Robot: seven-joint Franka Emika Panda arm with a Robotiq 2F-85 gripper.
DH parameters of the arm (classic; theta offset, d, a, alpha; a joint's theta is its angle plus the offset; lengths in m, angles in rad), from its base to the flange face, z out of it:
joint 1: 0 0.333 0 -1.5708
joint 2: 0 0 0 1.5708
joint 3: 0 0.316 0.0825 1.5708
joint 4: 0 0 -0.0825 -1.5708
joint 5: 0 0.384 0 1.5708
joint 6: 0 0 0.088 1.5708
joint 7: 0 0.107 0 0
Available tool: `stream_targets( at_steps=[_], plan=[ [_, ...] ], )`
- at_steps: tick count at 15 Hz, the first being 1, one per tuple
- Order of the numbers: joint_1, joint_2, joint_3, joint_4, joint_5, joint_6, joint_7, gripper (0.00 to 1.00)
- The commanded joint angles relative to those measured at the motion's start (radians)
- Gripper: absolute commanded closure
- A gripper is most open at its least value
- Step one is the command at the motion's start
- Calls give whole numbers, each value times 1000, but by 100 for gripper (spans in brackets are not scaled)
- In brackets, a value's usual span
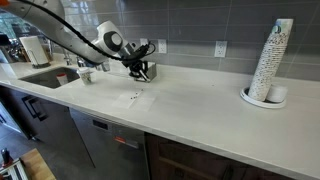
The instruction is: Pick up the plastic white spoon, push the topmost beam onto the napkin with the plastic white spoon, put the plastic white spoon on the right side of the kitchen counter
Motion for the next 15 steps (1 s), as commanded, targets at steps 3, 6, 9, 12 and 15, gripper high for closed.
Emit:
stream_targets(
  at_steps=[3, 6, 9, 12, 15],
  plan=[
    [15, 120, -18, 49, -230, 186, 111, 97],
    [-2, 109, 5, 33, -207, 177, 100, 86],
    [-2, 124, 5, 39, -213, 188, 105, 86],
    [-1, 136, 0, 46, -231, 203, 104, 97],
    [13, 169, -20, 63, -311, 230, 122, 97]
  ],
)
